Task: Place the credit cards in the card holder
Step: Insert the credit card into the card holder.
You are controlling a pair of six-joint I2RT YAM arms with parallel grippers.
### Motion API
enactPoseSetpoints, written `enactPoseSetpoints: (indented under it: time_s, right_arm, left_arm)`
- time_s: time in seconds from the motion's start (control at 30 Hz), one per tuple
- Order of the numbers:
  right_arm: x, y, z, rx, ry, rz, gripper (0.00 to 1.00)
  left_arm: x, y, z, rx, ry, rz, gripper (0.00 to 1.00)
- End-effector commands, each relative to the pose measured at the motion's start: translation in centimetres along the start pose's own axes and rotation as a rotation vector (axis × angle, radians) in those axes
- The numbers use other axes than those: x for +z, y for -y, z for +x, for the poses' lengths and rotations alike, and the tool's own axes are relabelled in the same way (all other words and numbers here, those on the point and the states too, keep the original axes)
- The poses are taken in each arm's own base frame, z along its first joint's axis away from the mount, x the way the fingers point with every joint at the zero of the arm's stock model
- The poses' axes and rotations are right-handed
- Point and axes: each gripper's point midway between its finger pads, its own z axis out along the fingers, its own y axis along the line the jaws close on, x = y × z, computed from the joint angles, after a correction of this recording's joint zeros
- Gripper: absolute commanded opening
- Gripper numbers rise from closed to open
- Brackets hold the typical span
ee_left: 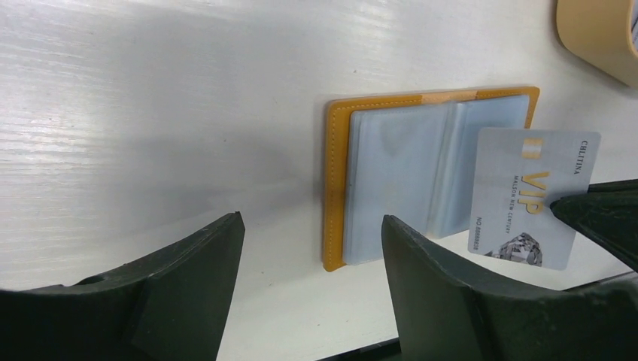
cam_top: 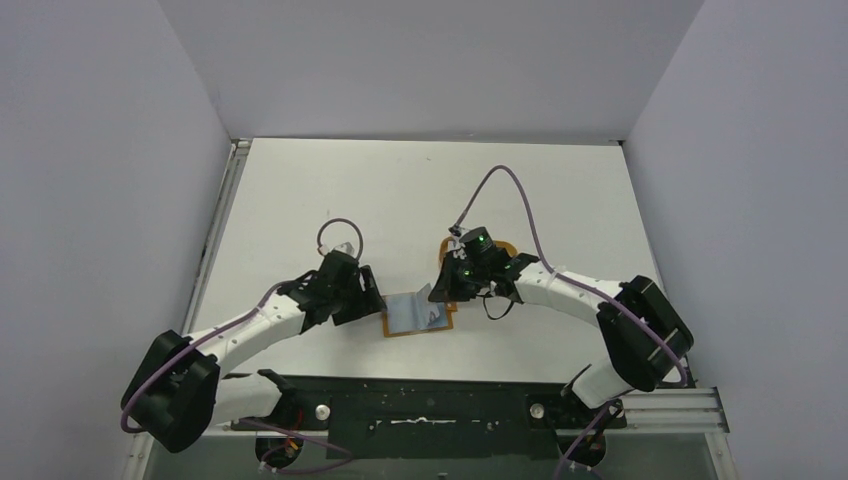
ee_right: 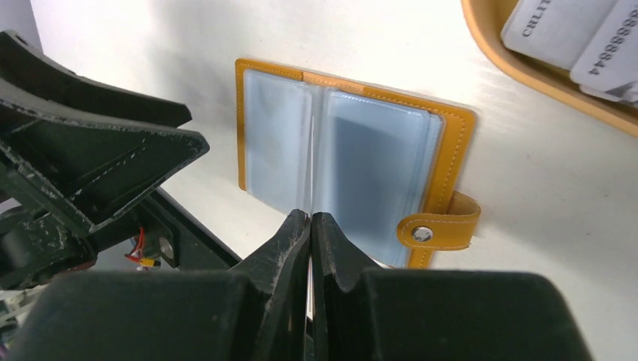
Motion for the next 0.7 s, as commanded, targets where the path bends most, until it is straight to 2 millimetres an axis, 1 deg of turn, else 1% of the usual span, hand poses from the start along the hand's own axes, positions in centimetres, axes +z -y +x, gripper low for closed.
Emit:
enactPoseSetpoints:
  time_s: [0.0, 0.17, 0.3, 0.6, 0.67]
  right_arm:
    - [0.4, -1.8, -0.5, 0.007, 0.012, -0.104, 0.00]
    - [1.3, -2.0, -0.3, 0.030, -0.006, -0.130, 0.00]
    - [1.6, -1.6, 0.0, 0.043, -0.016, -0.120, 0.00]
    - [2.0, -0.8, 0.6, 0.063, -0.034, -0.100, 0.00]
    - [2.2, -1.1, 0.2, 0.059, -0.019, -0.117, 0.00]
  left_arm:
    - [0.3, -0.6, -0.5, -0.029, 0.010, -0.032, 0.64]
    - [1.0, -1.2, 0.2, -0.034, -0.027, -0.062, 0.59]
    - [1.5, -1.4, 0.6, -0.035, -0.050, -0.070, 0.57]
    - [1.8, -1.5, 0.7, -0.035, -0.057, -0.075, 0.56]
    - [1.9, -1.3, 1.0, -0.036, -0.074, -0.061, 0.56]
